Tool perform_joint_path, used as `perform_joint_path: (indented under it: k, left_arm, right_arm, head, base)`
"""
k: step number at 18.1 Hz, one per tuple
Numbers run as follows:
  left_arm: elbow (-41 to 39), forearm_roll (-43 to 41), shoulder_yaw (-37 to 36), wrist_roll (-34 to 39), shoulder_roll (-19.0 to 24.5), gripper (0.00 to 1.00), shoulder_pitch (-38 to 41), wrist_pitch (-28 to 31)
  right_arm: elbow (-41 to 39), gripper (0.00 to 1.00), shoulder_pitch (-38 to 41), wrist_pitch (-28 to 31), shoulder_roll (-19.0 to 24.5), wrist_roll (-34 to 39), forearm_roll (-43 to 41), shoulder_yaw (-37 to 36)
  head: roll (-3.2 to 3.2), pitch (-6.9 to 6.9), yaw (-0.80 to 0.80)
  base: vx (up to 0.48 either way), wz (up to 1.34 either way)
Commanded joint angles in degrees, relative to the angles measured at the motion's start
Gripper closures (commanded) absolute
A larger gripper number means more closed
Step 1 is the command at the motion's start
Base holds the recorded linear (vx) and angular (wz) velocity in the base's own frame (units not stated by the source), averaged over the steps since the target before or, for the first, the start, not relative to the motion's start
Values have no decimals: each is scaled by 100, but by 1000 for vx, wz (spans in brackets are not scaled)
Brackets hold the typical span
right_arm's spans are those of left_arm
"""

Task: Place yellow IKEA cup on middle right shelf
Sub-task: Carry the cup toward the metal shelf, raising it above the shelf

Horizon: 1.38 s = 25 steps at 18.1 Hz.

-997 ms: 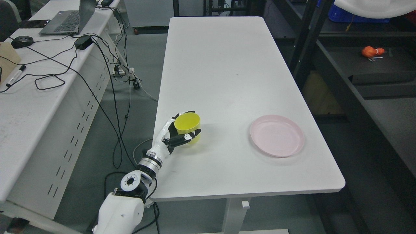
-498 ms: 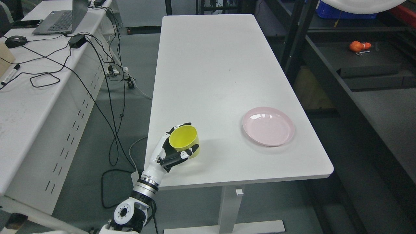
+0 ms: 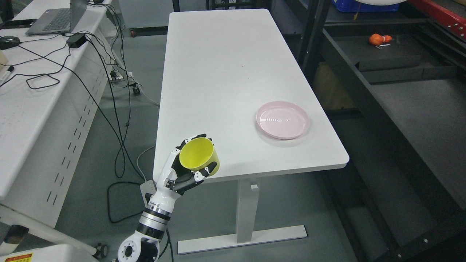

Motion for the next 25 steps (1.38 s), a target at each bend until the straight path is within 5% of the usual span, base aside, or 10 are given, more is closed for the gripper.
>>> perform_joint_path:
  k: [1, 13, 25]
  left_arm:
    - [-831, -5, -35, 8, 100, 100, 131, 4]
    - [-963, -5, -44, 8, 100, 100, 254, -330]
    - [-1244, -5, -44, 0, 100, 100, 403, -532]
  right_arm:
    - [0, 1, 80, 5, -100, 4, -141, 97]
    - [0, 1, 80, 5, -100, 4, -141, 97]
    - [0, 1, 80, 5, -100, 4, -141, 97]
  head:
    - [0, 0, 0]
    - [0, 0, 0]
    - [0, -2, 0]
  base:
    - [-246, -257]
    - [-275, -548]
    - [-183, -1132]
